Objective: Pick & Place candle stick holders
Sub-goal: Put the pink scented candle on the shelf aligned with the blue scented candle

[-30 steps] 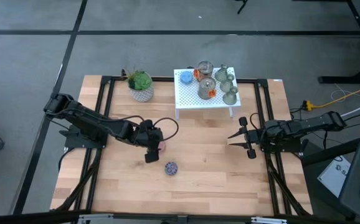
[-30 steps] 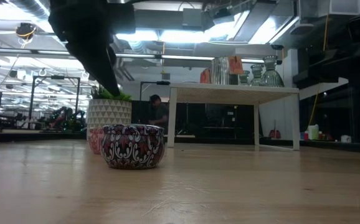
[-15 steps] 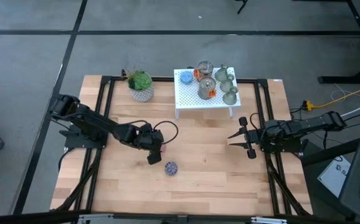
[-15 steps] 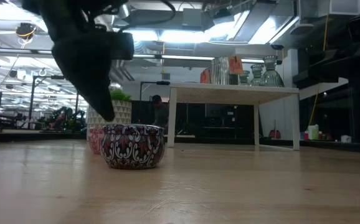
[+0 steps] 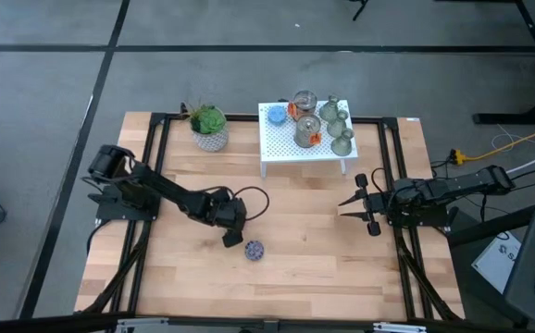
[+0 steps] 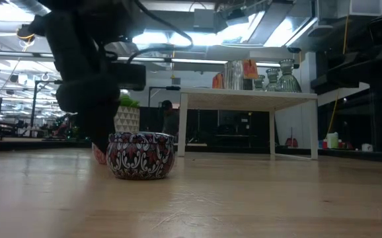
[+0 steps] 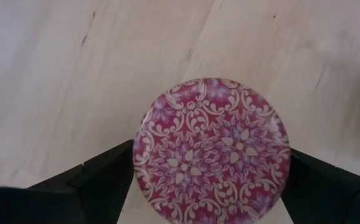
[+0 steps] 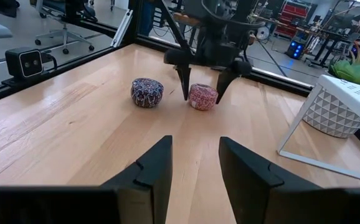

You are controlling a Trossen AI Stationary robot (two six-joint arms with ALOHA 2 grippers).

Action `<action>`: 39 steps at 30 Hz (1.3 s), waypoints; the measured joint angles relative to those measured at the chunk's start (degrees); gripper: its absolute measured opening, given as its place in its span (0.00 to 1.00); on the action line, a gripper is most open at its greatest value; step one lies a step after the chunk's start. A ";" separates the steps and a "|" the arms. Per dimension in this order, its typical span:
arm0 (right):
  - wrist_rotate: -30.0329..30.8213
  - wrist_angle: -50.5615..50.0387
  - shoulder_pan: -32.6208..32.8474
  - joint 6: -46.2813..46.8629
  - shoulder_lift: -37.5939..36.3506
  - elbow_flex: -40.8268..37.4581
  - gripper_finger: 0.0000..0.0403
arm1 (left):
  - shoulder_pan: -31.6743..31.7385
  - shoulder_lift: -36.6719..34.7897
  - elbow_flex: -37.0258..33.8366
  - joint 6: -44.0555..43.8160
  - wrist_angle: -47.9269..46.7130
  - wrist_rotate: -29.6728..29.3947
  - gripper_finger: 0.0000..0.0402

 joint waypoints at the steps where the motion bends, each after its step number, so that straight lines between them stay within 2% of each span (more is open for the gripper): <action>1: 0.00 0.00 0.00 0.00 0.00 0.00 0.34 | 0.00 0.27 0.00 -0.02 0.38 -0.01 0.87; 20: 0.02 0.00 0.00 -0.02 0.00 0.02 0.34 | 0.00 0.62 0.09 -0.24 0.87 0.79 0.87; 32: 0.02 0.00 0.00 -0.02 0.00 0.02 0.34 | 0.00 -0.75 0.11 -0.99 0.81 0.43 0.73; 39: 0.02 0.00 0.01 -0.02 0.00 0.02 0.34 | 0.01 -0.75 0.11 -1.11 0.84 -0.91 0.74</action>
